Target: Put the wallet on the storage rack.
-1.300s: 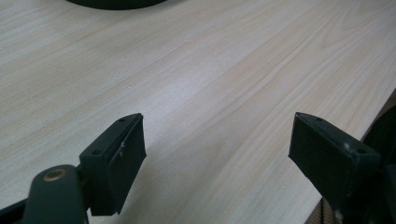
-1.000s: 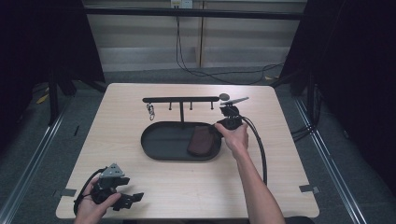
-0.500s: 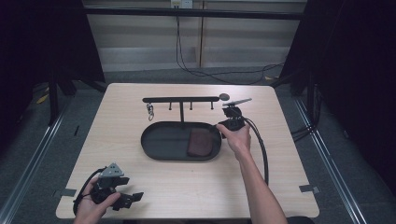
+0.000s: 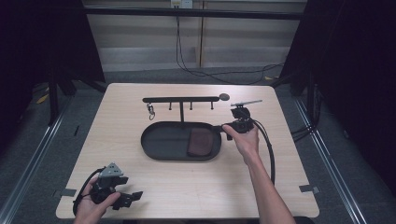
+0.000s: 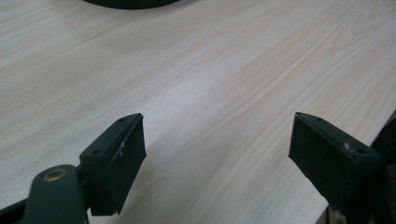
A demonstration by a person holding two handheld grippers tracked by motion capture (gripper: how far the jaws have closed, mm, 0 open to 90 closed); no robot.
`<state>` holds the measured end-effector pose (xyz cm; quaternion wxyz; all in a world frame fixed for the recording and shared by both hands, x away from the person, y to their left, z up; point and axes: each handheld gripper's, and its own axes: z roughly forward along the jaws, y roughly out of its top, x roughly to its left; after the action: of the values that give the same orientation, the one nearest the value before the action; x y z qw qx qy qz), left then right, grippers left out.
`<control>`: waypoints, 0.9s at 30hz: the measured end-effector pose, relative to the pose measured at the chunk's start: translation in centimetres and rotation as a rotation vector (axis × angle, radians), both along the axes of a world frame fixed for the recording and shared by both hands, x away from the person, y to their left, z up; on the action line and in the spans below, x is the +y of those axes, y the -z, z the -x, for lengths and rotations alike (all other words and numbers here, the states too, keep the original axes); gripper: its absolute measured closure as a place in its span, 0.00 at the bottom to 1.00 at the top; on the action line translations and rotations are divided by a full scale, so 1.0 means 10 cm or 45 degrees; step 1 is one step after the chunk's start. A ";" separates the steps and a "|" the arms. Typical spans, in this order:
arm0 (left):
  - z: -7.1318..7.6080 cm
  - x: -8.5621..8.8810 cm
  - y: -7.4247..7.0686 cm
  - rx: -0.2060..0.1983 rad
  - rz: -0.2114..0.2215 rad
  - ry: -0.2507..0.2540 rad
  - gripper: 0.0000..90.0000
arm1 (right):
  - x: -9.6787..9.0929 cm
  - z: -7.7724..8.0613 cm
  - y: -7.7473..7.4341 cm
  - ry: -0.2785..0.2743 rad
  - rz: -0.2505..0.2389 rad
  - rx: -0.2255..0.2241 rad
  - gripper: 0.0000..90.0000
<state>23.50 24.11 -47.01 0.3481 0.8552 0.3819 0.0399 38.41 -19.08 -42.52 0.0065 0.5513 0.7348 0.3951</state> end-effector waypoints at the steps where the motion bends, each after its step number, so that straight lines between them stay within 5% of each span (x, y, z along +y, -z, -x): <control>1: 0.00 0.00 0.00 0.001 -0.001 0.000 0.20 | -0.01 0.02 -0.01 -0.003 -0.005 -0.009 0.41; 8: 0.00 0.01 0.00 0.000 -0.001 -0.009 0.20 | -0.09 0.19 -0.07 -0.004 0.032 -0.046 0.23; 12: 0.00 0.03 0.00 0.003 0.000 -0.016 0.20 | -0.14 0.30 -0.14 -0.002 0.059 -0.104 0.23; 27: -0.03 0.06 0.00 0.014 0.014 -0.077 0.20 | -0.36 0.67 -0.14 -0.012 0.105 -0.158 0.17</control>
<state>23.78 24.69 -47.00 0.3494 0.8416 0.4096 0.0436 31.71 -22.70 -41.16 0.0731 0.5215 0.7512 0.3979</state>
